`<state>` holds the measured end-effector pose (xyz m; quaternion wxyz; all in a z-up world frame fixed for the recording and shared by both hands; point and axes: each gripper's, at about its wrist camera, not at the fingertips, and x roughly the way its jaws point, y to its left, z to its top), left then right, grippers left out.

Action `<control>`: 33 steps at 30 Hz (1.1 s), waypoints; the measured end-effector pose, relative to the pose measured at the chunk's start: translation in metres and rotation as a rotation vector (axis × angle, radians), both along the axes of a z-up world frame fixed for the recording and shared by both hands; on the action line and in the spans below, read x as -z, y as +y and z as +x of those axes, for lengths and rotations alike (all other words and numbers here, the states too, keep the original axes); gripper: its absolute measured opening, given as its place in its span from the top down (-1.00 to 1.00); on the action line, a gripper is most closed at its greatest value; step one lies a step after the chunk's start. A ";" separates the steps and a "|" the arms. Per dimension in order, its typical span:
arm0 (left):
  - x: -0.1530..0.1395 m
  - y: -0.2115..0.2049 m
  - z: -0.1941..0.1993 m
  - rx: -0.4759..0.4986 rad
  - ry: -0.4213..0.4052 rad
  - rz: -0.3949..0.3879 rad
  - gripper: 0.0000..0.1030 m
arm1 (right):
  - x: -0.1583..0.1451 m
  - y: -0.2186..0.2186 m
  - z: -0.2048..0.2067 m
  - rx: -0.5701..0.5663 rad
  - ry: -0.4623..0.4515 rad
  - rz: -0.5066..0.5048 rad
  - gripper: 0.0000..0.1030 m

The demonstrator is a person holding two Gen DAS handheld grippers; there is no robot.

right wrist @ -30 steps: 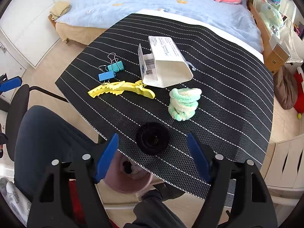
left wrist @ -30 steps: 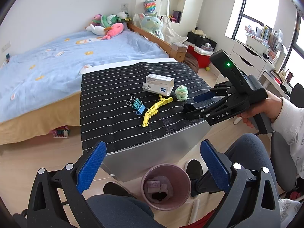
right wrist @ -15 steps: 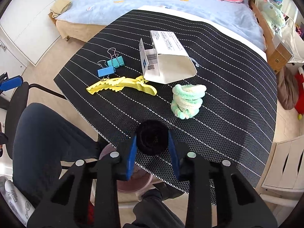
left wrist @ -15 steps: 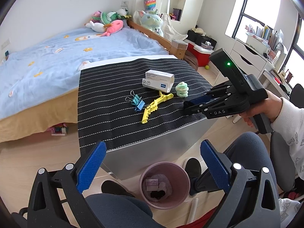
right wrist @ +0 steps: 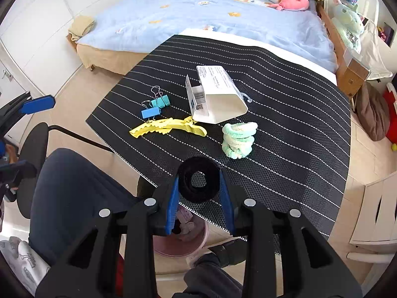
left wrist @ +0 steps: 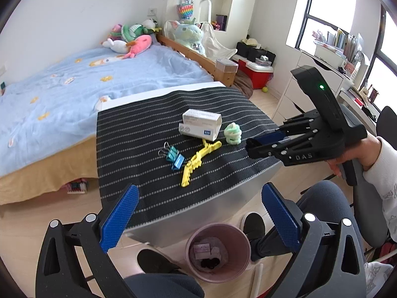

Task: Collect trash
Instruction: 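Close the right tool on the black hair tie and lift it, then reach the left tool to the white medicine box and close on it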

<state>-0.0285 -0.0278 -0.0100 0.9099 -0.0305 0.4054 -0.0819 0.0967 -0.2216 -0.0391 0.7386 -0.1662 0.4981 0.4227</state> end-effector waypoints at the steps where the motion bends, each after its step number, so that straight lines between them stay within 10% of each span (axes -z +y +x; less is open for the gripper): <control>1: -0.003 0.000 0.005 0.008 -0.005 0.004 -0.85 | -0.002 -0.001 0.000 0.003 -0.001 0.004 0.40; 17: -0.021 -0.001 0.089 0.179 -0.069 0.021 -0.85 | -0.010 -0.016 -0.001 0.027 0.000 0.026 0.40; 33: 0.026 -0.014 0.168 0.314 0.115 0.018 -0.85 | -0.010 -0.024 0.002 0.044 0.003 0.024 0.40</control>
